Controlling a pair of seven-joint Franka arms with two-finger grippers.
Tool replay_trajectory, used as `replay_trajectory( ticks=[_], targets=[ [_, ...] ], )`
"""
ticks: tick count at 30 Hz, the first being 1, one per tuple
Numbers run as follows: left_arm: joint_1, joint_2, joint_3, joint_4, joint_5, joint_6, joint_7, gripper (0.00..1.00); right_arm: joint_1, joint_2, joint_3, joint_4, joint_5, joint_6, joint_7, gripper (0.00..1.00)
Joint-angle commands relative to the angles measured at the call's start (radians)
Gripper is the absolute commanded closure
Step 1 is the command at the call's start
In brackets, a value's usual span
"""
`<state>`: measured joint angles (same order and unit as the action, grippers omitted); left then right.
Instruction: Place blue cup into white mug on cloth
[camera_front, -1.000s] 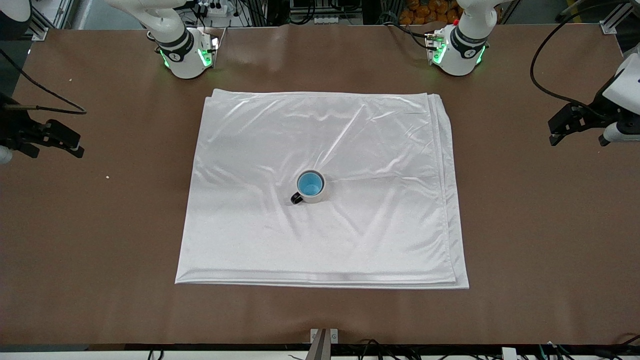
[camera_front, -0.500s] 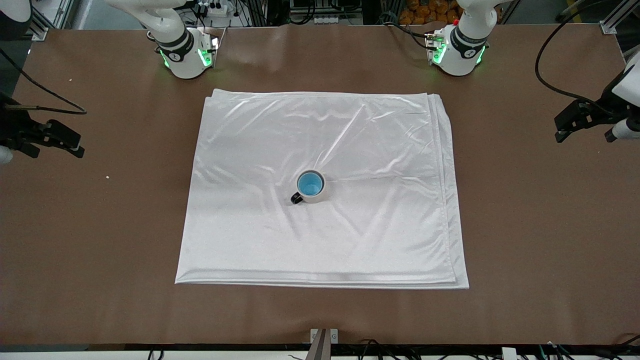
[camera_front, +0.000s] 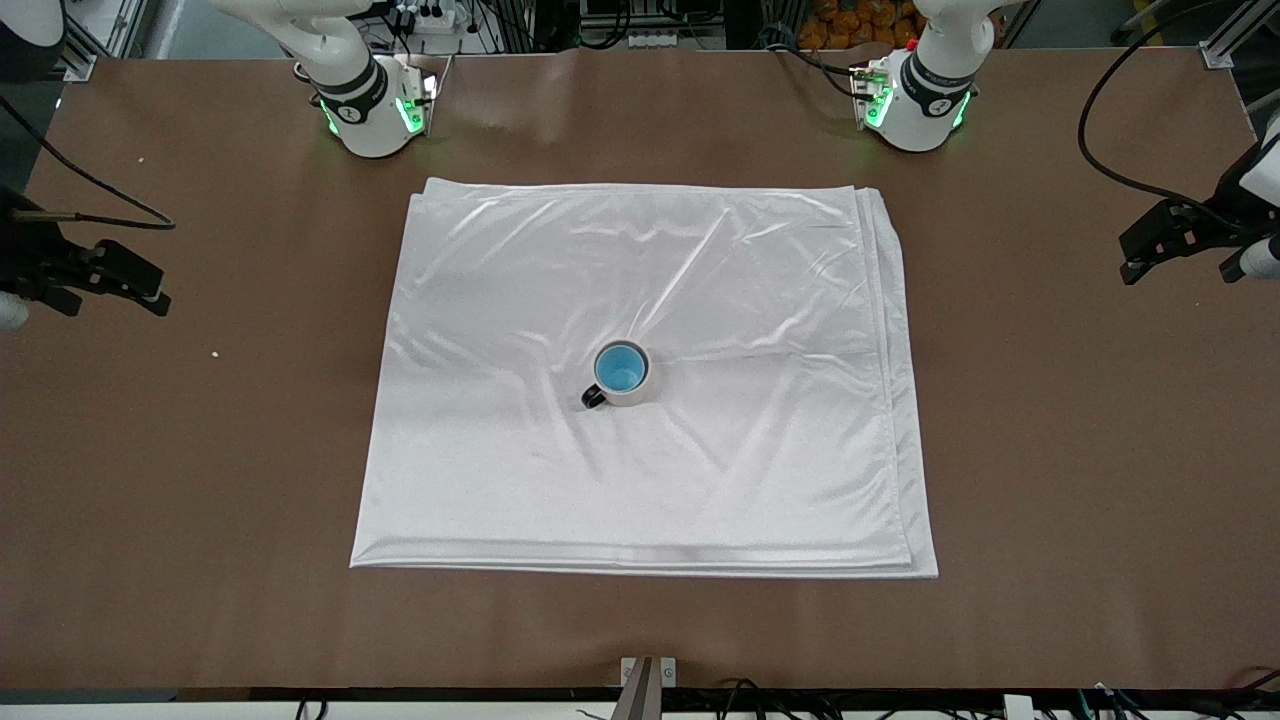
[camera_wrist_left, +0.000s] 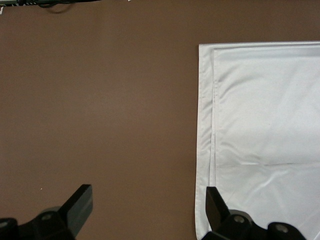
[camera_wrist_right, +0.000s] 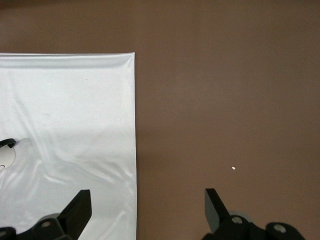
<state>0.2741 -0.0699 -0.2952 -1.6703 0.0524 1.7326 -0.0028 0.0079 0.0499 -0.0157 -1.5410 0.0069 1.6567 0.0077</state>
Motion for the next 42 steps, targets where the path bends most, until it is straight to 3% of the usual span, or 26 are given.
replay_trajectory(
  ticks=[1, 26, 42],
  targets=[
    [0.008, 0.013, -0.005, 0.029, 0.006, -0.022, 0.011, 0.00, 0.003, -0.016, -0.006, -0.025, 0.015, 0.006, -0.011, 0.00],
    [0.011, 0.015, -0.019, 0.055, -0.003, -0.028, 0.015, 0.00, 0.004, -0.016, -0.004, -0.054, 0.015, 0.017, -0.009, 0.00],
    [-0.124, 0.018, 0.136, 0.052, -0.008, -0.036, 0.027, 0.00, 0.003, -0.015, -0.004, -0.056, 0.015, 0.015, -0.009, 0.00]
  ],
)
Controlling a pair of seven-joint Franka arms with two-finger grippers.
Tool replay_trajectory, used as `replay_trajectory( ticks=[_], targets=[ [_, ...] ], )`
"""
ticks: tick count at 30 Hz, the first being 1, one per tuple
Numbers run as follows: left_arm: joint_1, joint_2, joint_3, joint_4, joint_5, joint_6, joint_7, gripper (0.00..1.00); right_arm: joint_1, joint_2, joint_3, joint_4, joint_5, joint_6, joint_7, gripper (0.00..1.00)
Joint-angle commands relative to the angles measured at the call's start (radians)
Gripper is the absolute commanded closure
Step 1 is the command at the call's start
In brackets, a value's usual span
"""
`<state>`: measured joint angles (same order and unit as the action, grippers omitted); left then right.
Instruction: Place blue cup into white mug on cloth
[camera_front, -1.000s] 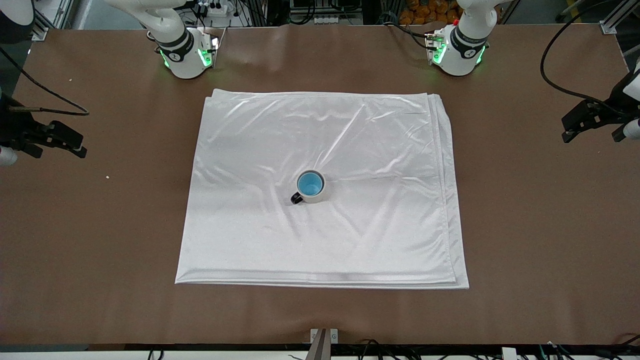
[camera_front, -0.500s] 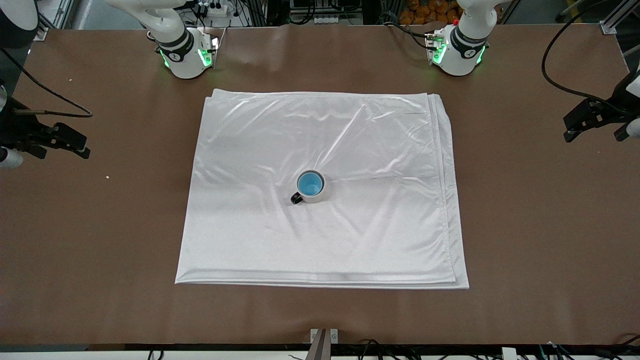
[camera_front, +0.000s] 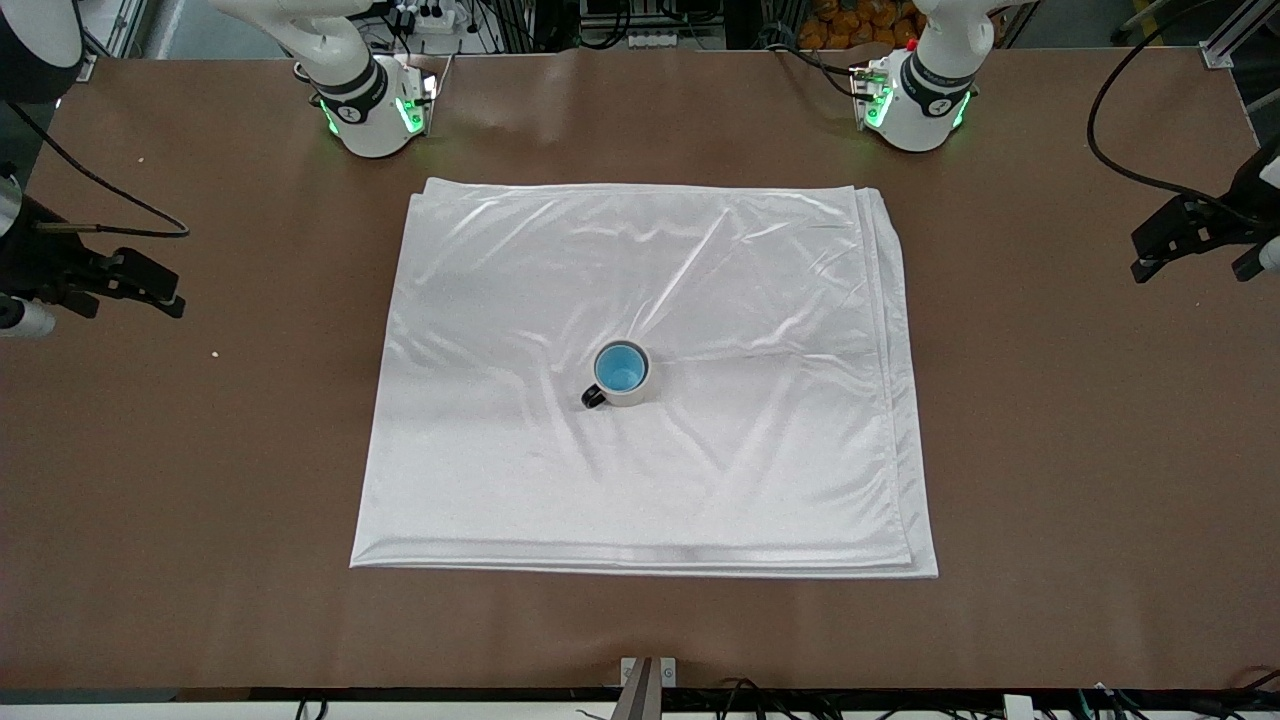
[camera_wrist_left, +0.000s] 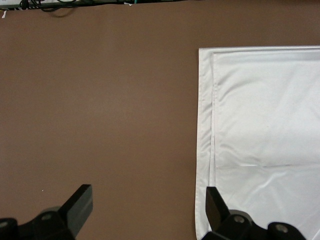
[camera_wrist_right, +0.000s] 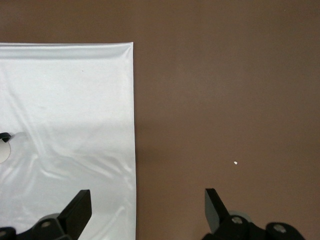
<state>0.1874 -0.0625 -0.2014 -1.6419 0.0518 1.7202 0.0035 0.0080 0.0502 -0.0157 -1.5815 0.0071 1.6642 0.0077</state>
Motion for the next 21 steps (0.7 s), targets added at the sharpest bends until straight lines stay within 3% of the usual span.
replay_trajectory(
  ticks=[1, 21],
  targets=[
    [-0.045, 0.010, 0.046, 0.024, -0.009, -0.024, 0.019, 0.00, 0.004, -0.015, -0.004, -0.015, 0.014, 0.008, -0.009, 0.00],
    [-0.051, 0.013, 0.048, 0.025, -0.009, -0.031, 0.018, 0.00, 0.003, -0.012, -0.006, -0.015, 0.014, 0.009, -0.009, 0.00]
  ],
)
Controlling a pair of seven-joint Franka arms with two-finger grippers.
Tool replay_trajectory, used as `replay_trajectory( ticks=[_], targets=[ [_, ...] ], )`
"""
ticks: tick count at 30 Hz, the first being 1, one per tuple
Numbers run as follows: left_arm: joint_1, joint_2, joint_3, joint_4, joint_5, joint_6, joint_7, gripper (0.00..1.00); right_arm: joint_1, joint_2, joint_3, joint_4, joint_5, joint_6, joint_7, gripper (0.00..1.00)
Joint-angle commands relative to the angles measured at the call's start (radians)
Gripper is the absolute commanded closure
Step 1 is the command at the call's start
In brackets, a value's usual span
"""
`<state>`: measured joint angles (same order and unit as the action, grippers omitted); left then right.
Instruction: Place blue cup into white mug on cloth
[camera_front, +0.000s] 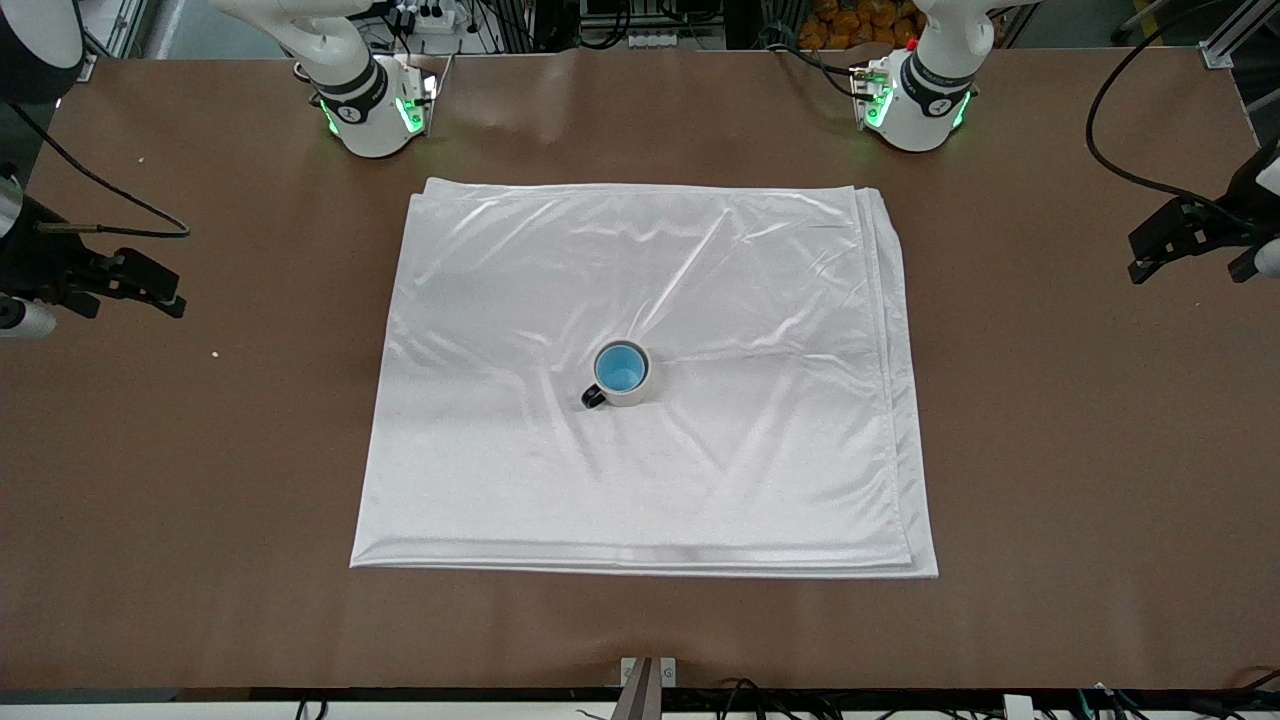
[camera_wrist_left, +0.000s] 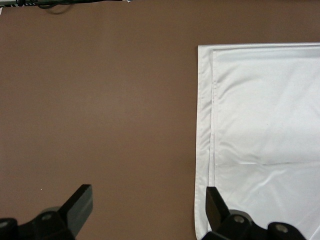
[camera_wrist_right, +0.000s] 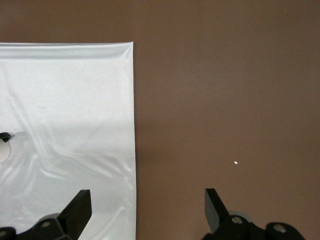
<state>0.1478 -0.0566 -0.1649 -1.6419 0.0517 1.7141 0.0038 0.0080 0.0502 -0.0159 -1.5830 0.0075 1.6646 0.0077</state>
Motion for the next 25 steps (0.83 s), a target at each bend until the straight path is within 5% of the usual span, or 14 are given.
replay_trajectory(
  ticks=[1, 25],
  targets=[
    [-0.011, 0.009, 0.012, 0.024, -0.010, -0.027, 0.019, 0.00, 0.004, -0.012, -0.004, -0.014, 0.014, 0.009, -0.009, 0.00],
    [-0.004, 0.015, 0.012, 0.025, -0.038, -0.065, 0.019, 0.00, 0.004, -0.010, -0.006, -0.014, 0.014, 0.011, -0.011, 0.00]
  ],
)
